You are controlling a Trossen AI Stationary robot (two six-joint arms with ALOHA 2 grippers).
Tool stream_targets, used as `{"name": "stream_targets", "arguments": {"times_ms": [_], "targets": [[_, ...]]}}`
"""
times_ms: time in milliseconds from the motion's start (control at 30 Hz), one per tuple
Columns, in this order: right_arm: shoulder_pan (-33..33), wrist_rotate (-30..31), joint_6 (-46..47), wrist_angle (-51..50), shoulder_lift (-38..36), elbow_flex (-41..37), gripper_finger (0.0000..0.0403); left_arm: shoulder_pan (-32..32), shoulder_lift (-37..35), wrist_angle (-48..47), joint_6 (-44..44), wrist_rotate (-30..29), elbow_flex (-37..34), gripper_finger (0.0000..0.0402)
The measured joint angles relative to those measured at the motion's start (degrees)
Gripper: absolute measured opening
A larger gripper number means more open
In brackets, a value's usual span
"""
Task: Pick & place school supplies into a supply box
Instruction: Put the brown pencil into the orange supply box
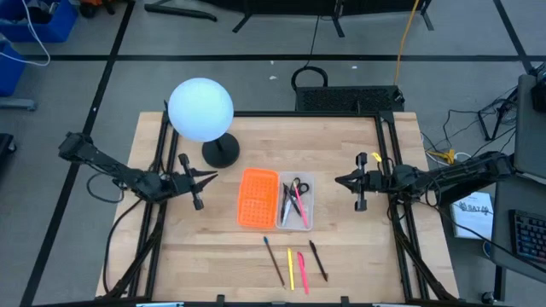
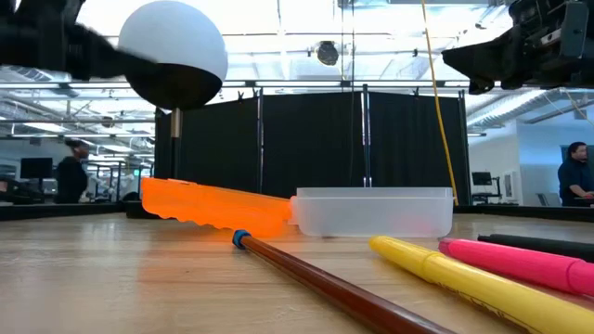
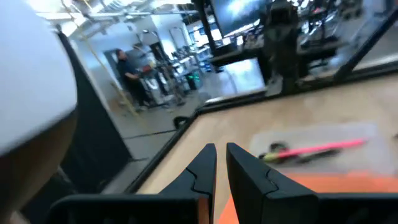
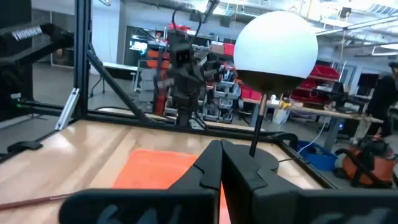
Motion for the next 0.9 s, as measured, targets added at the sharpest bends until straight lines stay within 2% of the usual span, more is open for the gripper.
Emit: {"name": "stream_targets", "arguments": {"times_ms": [133, 267, 400, 567, 733, 900], "targets": [[0.0, 0.1, -1.1, -0.1, 0.0, 0.0, 0.0, 0.0, 7.5, -18.9, -8.8, 2.1, 11.1, 0.0031], [0.0, 0.0, 0.5, -0.1, 0.0, 0.0, 0.0, -0.1, 21.3, -28.4, -13.3, 4.5, 22.9, 0.0006], [0.0, 0.0, 0.6, 0.3, 0.0, -0.1, 0.0, -0.2, 36.2, -40.0, -11.8, 16.1, 35.4, 0.0007], [0.0, 0.1, 0.2, 1.7, 0.0, -0.1, 0.0, -0.4, 52.7, -55.6, -9.2, 27.2, 51.3, 0.0007], [0.0, 0.1, 0.0, 3.2, 0.0, -0.1, 0.0, 0.5, 66.1, -59.8, 2.6, 35.5, 64.5, 0.0004], [0.0, 0.1, 0.0, 3.3, 0.0, -0.1, 0.0, 0.2, 75.6, -55.0, 11.0, 36.9, 73.1, 0.0019]]}}
